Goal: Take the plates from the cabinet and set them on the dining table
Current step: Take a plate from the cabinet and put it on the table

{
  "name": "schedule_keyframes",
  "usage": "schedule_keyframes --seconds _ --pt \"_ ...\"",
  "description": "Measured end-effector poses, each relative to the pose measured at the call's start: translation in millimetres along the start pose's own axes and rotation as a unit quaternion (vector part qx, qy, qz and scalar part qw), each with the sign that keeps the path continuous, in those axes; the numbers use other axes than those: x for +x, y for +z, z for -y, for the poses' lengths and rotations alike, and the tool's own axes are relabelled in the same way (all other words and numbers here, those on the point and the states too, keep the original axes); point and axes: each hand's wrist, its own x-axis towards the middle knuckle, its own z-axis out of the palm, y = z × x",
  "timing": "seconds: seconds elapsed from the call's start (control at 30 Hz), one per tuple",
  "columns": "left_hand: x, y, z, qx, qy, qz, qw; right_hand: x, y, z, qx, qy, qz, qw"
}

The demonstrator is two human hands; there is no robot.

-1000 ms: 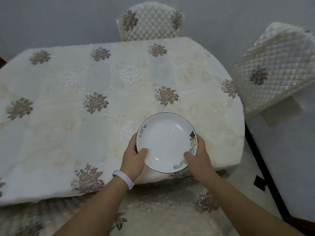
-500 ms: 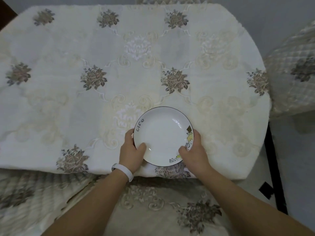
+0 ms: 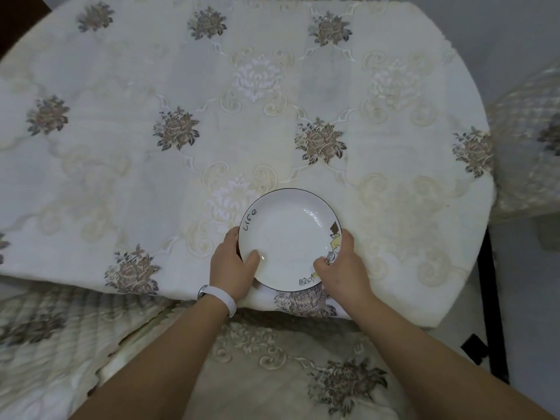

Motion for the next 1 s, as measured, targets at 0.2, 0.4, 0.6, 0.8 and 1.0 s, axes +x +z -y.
schedule_keyframes --seconds 0.2,0.4,0.6,0.8,1.0 --pt "-4 -9 -5 -0.038 -0.032 -0.004 0.999 -6 -10 4 0.04 -0.014 0.008 0.999" --pt "-18 -38 -14 -0.027 -0.004 -0.022 0.999 -17 -33 22 -0.067 -0.119 -0.059 0.989" --pt "-46 -92 -29 0.179 0.154 -0.006 0.972 -33 -40 68 -0.221 -0.314 -0.078 0.92" --pt "-76 -149 -30 0.33 0.201 -0.045 0.921 -70 -15 121 -0.289 -0.427 -0.039 0.856" --pt "-121 -219 -6 0.343 0.165 -0.105 0.919 -116 32 163 -0.323 -0.503 0.02 0.801"
